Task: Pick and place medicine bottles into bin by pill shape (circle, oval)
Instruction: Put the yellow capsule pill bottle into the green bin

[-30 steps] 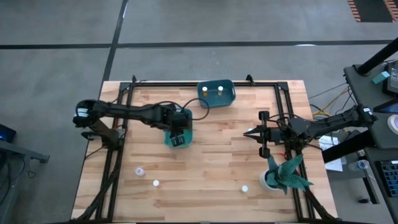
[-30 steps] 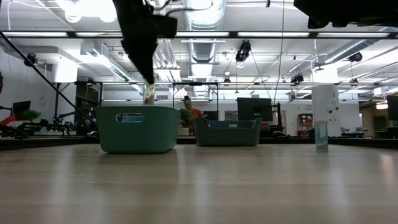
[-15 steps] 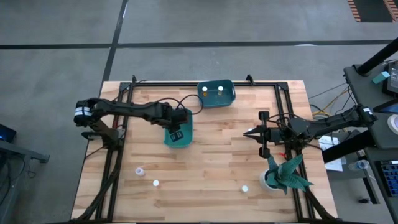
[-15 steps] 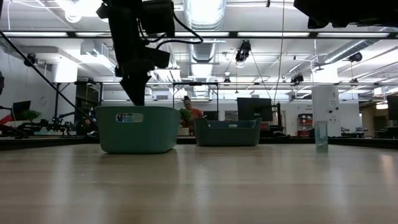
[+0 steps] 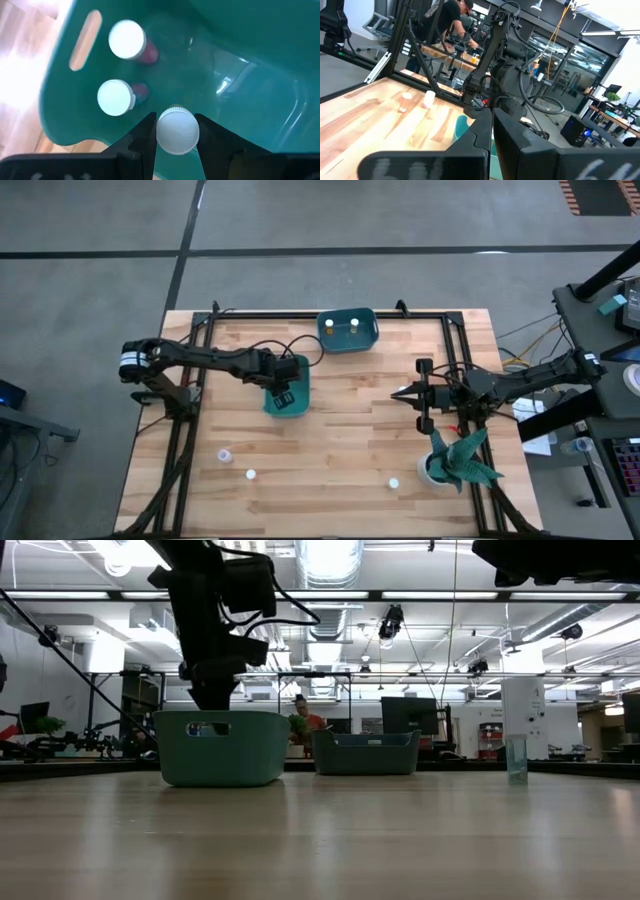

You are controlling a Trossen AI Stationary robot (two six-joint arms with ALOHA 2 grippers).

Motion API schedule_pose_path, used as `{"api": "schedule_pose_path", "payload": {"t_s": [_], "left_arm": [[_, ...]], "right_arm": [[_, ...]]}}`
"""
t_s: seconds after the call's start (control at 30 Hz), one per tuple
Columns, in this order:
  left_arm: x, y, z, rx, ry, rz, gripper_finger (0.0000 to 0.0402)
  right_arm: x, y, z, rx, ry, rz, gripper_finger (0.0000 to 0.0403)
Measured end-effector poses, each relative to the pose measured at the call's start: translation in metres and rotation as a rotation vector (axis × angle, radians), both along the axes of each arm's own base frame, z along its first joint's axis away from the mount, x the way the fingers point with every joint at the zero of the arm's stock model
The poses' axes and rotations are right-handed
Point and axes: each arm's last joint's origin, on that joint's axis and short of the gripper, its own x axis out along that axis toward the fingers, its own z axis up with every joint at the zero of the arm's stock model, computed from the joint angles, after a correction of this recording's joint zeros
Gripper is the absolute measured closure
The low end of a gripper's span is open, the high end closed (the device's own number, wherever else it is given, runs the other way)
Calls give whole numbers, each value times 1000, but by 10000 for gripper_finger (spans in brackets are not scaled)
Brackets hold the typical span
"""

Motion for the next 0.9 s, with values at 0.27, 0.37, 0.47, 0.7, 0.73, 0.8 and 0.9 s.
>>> {"api": "schedule_pose_path", "payload": {"t_s": [0.27,0.37,0.47,0.7,0.73,0.8,0.9], "left_arm": [[-5,0,-12,-3,11,19,302],[-5,0,-13,0,11,20,302],[-5,0,-12,12,12,23,302],[-5,1,-12,16,12,25,302],[-5,1,-12,16,11,25,301],[-5,1,-12,16,8,26,297],[-4,1,-12,17,-8,37,288]], "right_arm": [[0,-1,0,1,4,-23,394],[0,-1,-1,0,10,-25,394],[0,-1,-1,0,10,-25,394],[0,-1,-1,0,10,-25,394],[0,-1,-1,0,10,-25,394],[0,-1,-1,0,10,-25,394],[0,-1,-1,0,10,-25,394]]}}
